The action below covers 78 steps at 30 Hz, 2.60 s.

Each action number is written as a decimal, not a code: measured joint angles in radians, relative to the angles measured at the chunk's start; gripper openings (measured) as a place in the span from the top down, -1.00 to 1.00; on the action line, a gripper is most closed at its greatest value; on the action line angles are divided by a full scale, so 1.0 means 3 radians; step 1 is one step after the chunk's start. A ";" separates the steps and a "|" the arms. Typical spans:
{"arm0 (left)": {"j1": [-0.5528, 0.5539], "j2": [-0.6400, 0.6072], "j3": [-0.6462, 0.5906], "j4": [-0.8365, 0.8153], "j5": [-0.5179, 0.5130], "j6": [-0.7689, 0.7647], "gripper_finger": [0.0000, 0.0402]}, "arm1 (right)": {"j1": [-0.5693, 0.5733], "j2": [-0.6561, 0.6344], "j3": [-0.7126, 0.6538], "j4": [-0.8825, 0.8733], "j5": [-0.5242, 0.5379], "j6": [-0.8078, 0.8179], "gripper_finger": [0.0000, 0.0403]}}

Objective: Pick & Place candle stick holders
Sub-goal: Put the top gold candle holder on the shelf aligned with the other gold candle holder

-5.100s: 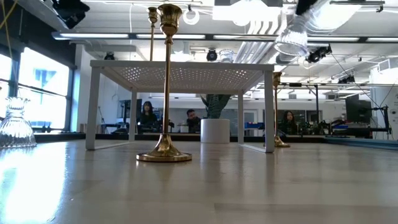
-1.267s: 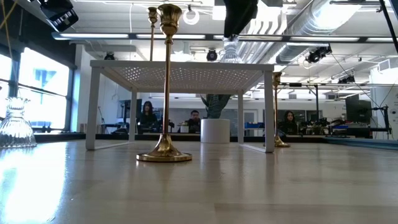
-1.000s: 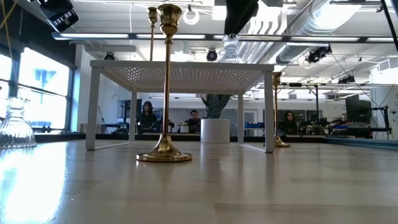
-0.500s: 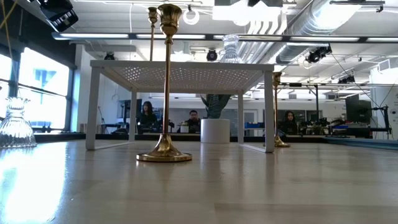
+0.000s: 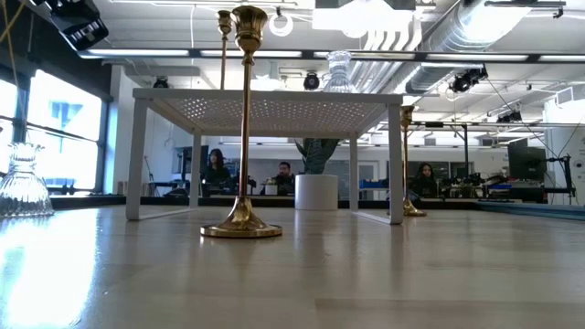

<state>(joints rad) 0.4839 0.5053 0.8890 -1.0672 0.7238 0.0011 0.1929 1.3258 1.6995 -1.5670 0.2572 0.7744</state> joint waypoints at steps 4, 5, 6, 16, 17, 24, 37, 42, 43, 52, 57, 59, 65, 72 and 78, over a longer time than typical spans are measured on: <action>0.0000 0.0000 0.0000 0.0004 -0.0001 0.0084 -0.16 | 0.0320 -0.0366 -0.0980 0.0230 0.0589 0.0890 0.01; -0.0001 0.0000 0.0000 0.0004 -0.0001 0.0085 -0.16 | 0.0397 -0.0448 -0.1237 0.0352 0.0727 0.0991 0.01; 0.0000 0.0000 0.0000 0.0004 -0.0001 0.0086 -0.16 | 0.0473 -0.0524 -0.1480 0.0531 0.0865 0.1011 0.01; 0.0000 0.0000 0.0000 0.0005 -0.0001 0.0130 -0.16 | 0.0660 -0.0886 -0.3457 0.2846 0.2338 0.0815 0.01; -0.0001 0.0000 0.0000 0.0005 -0.0001 0.0153 -0.16 | 0.0643 -0.0886 -0.3595 0.3063 0.2467 0.0775 0.01; 0.0000 0.0000 0.0000 0.0006 -0.0003 0.0184 -0.16 | 0.0580 -0.0884 -0.4536 0.4954 0.3280 0.0023 0.01; -0.0001 0.0000 0.0000 0.0006 -0.0006 0.0257 -0.16 | 0.0500 -0.0885 -0.5493 0.7136 0.3283 -0.1102 0.01; -0.0001 0.0000 0.0000 0.0008 -0.0011 0.0270 -0.16 | 0.0283 -0.0885 -0.5565 0.7288 0.2933 -0.1174 0.01; 0.0000 0.0000 0.0000 0.0007 -0.0011 0.0270 -0.16 | 0.0240 -0.0885 -0.5567 0.7289 0.2879 -0.1197 0.01; -0.0001 0.0000 0.0000 0.0095 -0.0028 0.0270 -0.16 | -0.0213 -0.0882 -0.5567 0.7491 0.2346 -0.1576 0.01; -0.0001 0.0000 -0.0001 0.0090 -0.0031 0.0269 -0.16 | -0.0512 -0.0882 -0.5567 0.7664 0.1917 -0.1746 0.01; -0.0001 0.0000 0.0000 0.0089 -0.0031 0.0269 -0.16 | -0.0605 -0.0882 -0.5566 0.7743 0.1875 -0.1806 0.01; 0.0000 -0.0001 -0.0001 0.0088 -0.0033 0.0269 -0.16 | -0.0853 -0.0882 -0.5565 0.7970 0.1527 -0.1937 0.01; -0.0001 -0.0001 -0.0001 0.0086 -0.0038 0.0274 -0.16 | -0.1065 -0.0882 -0.5565 0.7983 0.0997 -0.1992 0.02; -0.0001 0.0000 -0.0001 0.0086 -0.0037 0.0276 -0.16 | -0.1228 -0.0882 -0.5565 0.7983 0.0885 -0.2101 0.03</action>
<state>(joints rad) 0.4835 0.5053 0.8886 -1.0412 0.7128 0.0839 -0.1756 1.0611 0.0299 0.8280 0.5228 0.1441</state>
